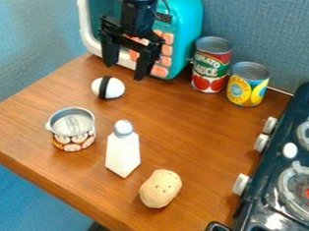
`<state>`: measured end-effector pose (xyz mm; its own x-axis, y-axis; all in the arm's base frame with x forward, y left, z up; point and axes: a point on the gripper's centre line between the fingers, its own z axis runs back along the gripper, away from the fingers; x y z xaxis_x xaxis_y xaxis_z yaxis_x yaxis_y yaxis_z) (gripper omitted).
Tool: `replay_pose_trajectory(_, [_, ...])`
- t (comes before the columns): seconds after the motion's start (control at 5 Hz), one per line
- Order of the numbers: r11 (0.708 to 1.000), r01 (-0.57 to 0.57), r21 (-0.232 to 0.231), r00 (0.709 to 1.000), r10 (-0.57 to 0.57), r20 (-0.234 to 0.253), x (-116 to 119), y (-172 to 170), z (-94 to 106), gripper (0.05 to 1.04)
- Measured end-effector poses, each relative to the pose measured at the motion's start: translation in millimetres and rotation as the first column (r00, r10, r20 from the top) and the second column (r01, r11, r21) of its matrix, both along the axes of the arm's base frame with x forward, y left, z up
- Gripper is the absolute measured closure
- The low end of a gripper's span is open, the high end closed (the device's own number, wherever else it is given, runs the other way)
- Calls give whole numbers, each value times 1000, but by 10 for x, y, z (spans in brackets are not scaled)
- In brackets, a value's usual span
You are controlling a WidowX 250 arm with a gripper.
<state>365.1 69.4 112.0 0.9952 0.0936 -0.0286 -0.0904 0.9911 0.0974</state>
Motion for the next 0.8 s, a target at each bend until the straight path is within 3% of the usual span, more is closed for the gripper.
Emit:
replay_pose_trajectory(0.2, [1000, 1, -8, 999, -1, -45, -22, -11, -162, 82])
replay_pose_trajectory(0.4, [999, 27, 25, 997, -25, -75, -59, 57, -169, 82])
replay_pose_trajectory(0.6, [992, 108, 60, 989, -101, -105, -130, 223, -250, 82])
replay_pose_trajectory(0.8, [969, 236, 69, 968, -228, -106, -162, 376, -374, 82])
